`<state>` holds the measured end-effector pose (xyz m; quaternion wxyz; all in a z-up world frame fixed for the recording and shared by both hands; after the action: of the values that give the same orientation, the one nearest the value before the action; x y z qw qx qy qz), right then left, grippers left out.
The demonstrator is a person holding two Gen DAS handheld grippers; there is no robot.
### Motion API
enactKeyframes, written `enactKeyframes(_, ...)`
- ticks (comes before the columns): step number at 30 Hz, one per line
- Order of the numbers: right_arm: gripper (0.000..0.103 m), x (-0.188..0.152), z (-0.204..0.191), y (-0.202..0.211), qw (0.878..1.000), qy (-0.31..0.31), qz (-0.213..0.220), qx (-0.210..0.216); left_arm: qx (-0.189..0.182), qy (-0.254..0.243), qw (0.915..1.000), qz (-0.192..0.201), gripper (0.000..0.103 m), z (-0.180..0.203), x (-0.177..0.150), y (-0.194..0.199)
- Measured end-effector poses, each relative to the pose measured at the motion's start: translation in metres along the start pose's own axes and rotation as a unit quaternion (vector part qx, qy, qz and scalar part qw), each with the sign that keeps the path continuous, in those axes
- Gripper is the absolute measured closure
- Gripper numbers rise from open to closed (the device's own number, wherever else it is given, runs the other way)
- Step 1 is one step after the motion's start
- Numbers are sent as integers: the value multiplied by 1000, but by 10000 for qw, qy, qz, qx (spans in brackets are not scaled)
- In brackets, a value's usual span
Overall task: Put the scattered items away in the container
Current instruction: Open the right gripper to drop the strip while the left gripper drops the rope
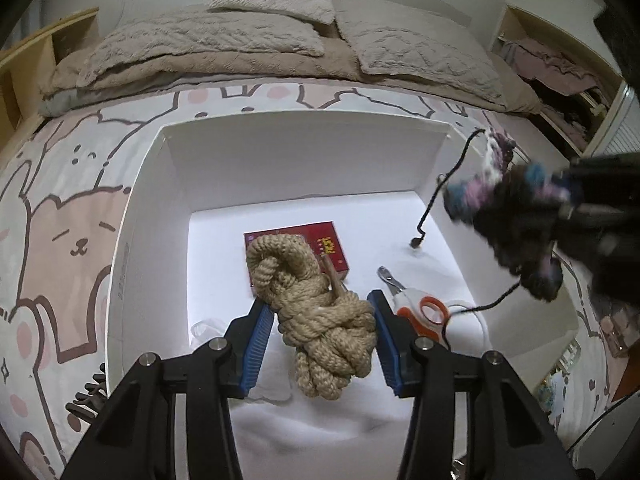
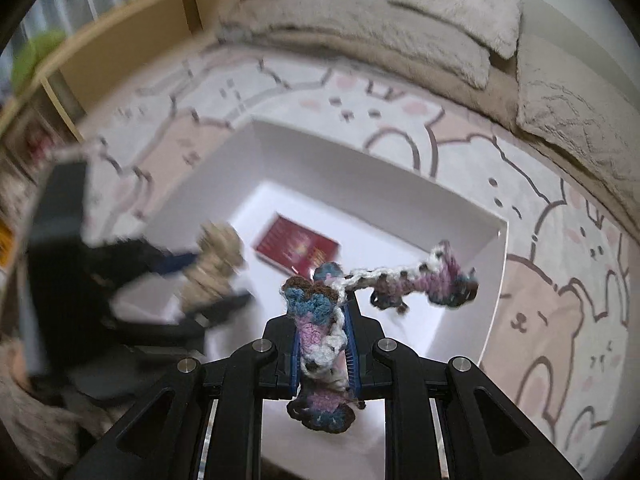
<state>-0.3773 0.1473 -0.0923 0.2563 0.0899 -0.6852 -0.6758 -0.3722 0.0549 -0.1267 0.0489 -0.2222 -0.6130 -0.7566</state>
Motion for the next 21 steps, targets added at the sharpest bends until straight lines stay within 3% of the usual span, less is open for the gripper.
enactKeyframes(5,84,-4,-3,-25,9967,408,-455,-532,-226,68,9997,-25,54,-5,1,-5)
enactKeyframes(7,84,-4,0,-33,9919,570,-577,-982,-210,39,9998,5,54,-3,1,-4)
enactKeyframes(10,84,-5,9,-39,9828,742,-532,-1604,-260,9,9997,15,54,1,2,-3)
enactKeyframes(12,83,-7,15,-35,9816,736,-400,-1714,-325,-9,9995,25,54,4,3,-2)
enactKeyframes(13,73,-9,18,-33,9827,687,-343,-1686,-336,-17,9994,28,54,5,3,-1)
enactKeyframes(14,47,-10,20,-31,9835,638,-305,-1664,-331,-27,9994,31,54,7,3,-1)
enactKeyframes(16,22,-13,25,-26,9855,548,-183,-1595,-306,-37,9995,29,54,8,4,0)
enactKeyframes(21,22,-19,30,-11,9888,443,152,-1420,-276,-15,9996,-27,54,11,7,-3)
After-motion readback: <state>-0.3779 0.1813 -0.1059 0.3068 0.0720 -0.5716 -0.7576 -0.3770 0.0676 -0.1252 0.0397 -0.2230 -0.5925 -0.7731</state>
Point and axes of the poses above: each gripper's, at about its wrist camera, not at the fingertips, and y roughly against the way its jaws point, z to its right, x to its top, the point moved 4 cm from there along -y, roughly the way its jaws point, and after that the axes turned 11 degrees about -z, right-handed, at the moved point
